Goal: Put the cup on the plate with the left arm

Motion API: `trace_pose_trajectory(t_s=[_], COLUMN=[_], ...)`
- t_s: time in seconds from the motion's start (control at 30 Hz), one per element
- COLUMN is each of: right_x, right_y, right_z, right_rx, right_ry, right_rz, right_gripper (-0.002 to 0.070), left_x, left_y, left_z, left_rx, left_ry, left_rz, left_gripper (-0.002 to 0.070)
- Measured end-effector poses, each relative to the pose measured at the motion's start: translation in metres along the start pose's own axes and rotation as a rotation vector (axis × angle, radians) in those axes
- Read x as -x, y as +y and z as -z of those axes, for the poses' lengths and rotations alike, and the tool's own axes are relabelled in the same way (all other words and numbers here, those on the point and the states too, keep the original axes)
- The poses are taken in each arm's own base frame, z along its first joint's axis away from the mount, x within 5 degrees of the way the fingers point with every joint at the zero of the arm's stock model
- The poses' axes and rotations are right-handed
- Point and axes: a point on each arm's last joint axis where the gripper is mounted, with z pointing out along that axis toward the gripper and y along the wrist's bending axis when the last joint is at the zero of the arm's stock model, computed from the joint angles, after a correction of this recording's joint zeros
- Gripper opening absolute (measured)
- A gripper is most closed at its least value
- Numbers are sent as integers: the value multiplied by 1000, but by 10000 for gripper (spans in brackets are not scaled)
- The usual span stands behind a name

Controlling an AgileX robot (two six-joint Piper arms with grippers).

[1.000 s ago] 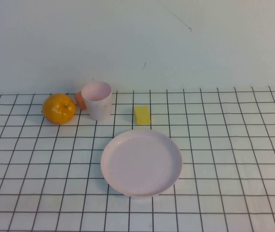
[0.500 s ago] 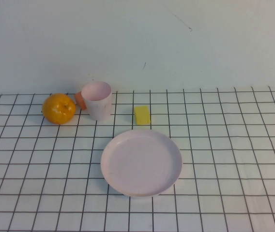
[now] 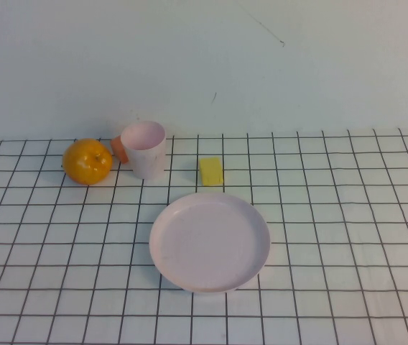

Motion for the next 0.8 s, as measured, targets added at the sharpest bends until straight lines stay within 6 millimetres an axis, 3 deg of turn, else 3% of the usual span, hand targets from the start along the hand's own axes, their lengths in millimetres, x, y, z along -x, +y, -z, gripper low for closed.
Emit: trace_pose_trajectory(t_s=[0.07,0.2,0.3,0.43,0.57,0.7,0.8], right_x=[0,0,0,0,0,0,0], right_y=[0,0,0,0,0,0,0], right_z=[0,0,0,0,0,0,0], right_rx=[0,0,0,0,0,0,0], right_ry=[0,0,0,0,0,0,0], right_rz=[0,0,0,0,0,0,0], right_gripper=[-2,-2,-2,-2,-2,-2,-2], left_x=[0,20,36,39,18,-24,-60], left_y=[2,-8,-15,-23,-30,-29,-31], left_z=[-5,-20,-39,-74,-110,-137,-157], left_rx=[41,-3,-31,-56,-53,16,-15], left_ry=[105,276,358,544,786,941,1117], left_rz=[31,39,40,44,130,227,165], left_gripper=[-2,-2,-2,-2,-2,-2,-2])
